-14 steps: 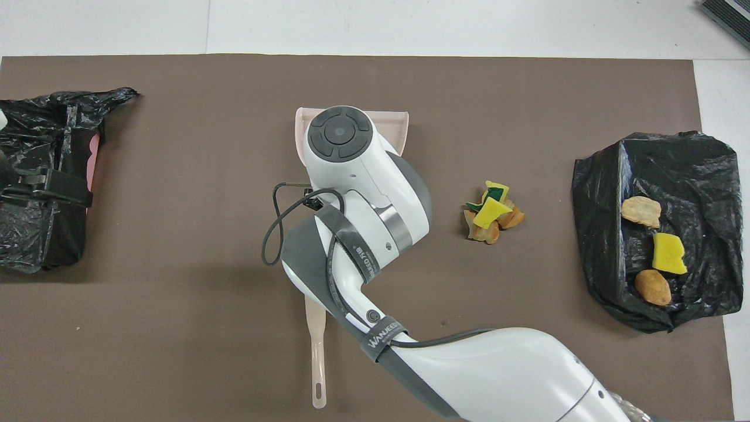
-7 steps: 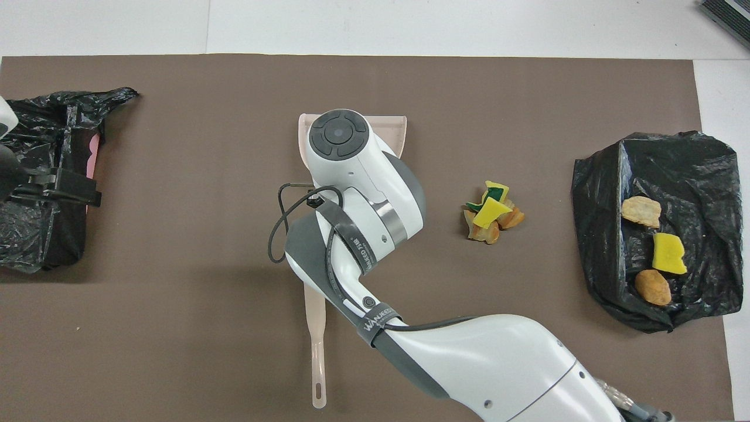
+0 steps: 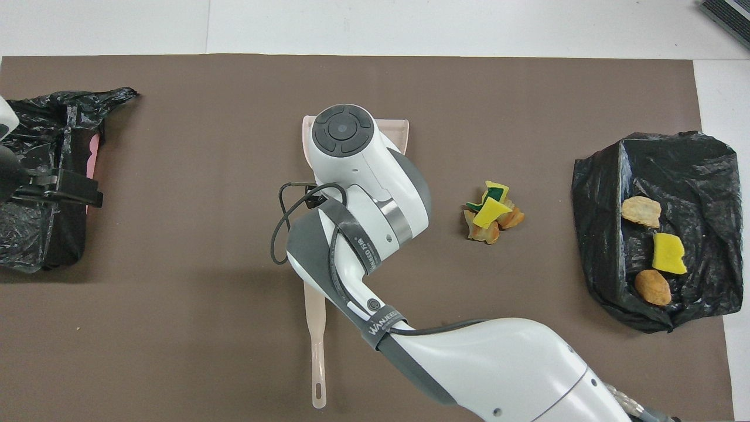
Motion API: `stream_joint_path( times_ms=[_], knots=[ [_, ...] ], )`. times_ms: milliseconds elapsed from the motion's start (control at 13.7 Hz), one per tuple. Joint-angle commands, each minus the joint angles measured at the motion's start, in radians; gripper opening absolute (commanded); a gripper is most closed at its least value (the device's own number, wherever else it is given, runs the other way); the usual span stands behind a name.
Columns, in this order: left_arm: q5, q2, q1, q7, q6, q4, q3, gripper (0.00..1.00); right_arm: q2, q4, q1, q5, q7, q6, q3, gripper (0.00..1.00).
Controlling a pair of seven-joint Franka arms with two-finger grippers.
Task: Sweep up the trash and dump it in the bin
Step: 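Return the dustpan to the table center with the right gripper and release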
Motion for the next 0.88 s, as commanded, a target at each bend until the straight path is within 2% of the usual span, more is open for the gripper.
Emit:
stream_joint_path(
  times_ms=[0, 219, 365, 511, 803],
  knots=[
    [0.000, -0.027, -0.012, -0.013, 0.018, -0.036, 0.008, 1.00, -0.101, -0.056, -0.019, -0.004, -0.042, -0.088, -0.001, 1.00],
    [0.000, -0.027, -0.012, -0.015, 0.019, -0.037, 0.008, 1.00, -0.271, -0.197, -0.024, 0.003, -0.120, -0.176, 0.001, 1.00],
    [0.000, -0.028, -0.012, -0.016, 0.024, -0.043, 0.008, 1.00, -0.385, -0.330, -0.018, 0.019, -0.100, -0.173, 0.001, 1.00],
    [-0.002, -0.032, -0.009, -0.016, 0.024, -0.045, 0.008, 1.00, -0.457, -0.436, 0.008, 0.060, -0.062, -0.152, 0.005, 1.00],
    [-0.013, -0.032, 0.001, -0.005, 0.024, -0.045, 0.008, 1.00, -0.620, -0.750, 0.105, 0.134, 0.032, 0.121, 0.005, 1.00]
  ],
)
